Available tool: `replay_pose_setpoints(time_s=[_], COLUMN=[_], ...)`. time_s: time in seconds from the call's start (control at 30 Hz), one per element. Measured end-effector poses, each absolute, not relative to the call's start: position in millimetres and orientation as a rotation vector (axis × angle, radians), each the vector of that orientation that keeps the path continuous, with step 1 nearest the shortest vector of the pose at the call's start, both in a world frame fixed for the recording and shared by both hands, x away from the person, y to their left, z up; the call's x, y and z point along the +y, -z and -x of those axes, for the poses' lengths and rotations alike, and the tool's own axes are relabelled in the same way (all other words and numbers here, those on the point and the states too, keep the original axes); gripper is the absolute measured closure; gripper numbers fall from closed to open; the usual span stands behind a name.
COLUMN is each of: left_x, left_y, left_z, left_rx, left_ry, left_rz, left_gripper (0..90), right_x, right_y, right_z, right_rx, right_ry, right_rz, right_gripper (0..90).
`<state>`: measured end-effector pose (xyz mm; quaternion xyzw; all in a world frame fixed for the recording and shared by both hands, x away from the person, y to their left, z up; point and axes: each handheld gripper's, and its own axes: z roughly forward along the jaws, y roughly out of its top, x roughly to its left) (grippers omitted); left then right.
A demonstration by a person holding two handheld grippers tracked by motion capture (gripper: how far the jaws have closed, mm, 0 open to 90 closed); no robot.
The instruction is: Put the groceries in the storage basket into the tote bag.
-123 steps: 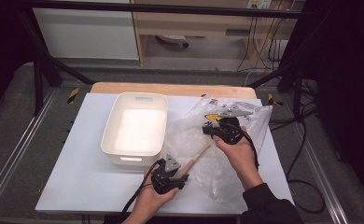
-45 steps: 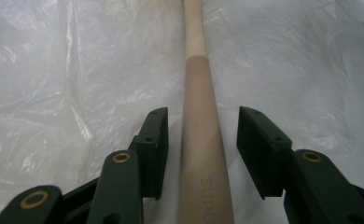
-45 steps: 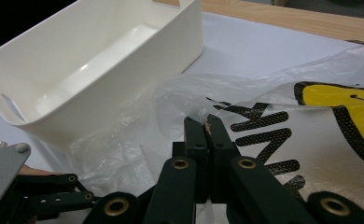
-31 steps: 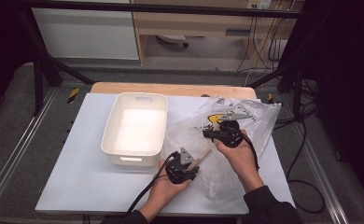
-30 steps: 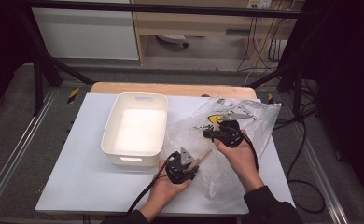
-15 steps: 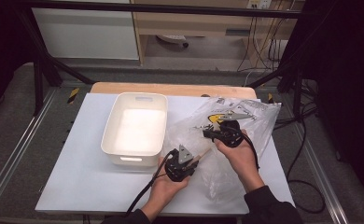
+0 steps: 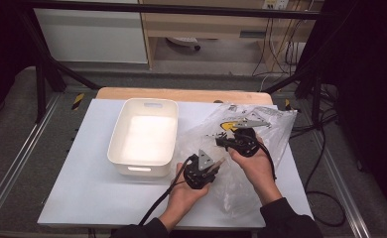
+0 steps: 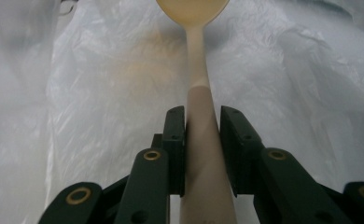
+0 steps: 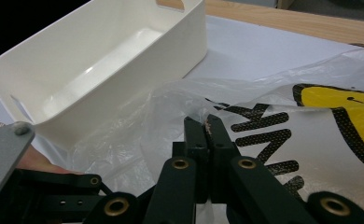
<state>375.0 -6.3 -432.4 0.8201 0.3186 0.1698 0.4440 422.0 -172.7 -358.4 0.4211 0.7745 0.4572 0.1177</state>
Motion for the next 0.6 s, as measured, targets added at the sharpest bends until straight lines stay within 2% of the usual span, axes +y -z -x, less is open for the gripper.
replay_pose_setpoints(time_s=[0.6], left_x=[-38], left_y=[441], left_z=[-396], left_rx=[0.770], left_ry=[-0.458], left_rz=[-1.990], left_gripper=[72.2], right_x=[-183], right_y=[347], right_z=[-423], right_rx=[2.230], right_ry=[-1.362], right_rz=[-1.227], right_gripper=[90.0])
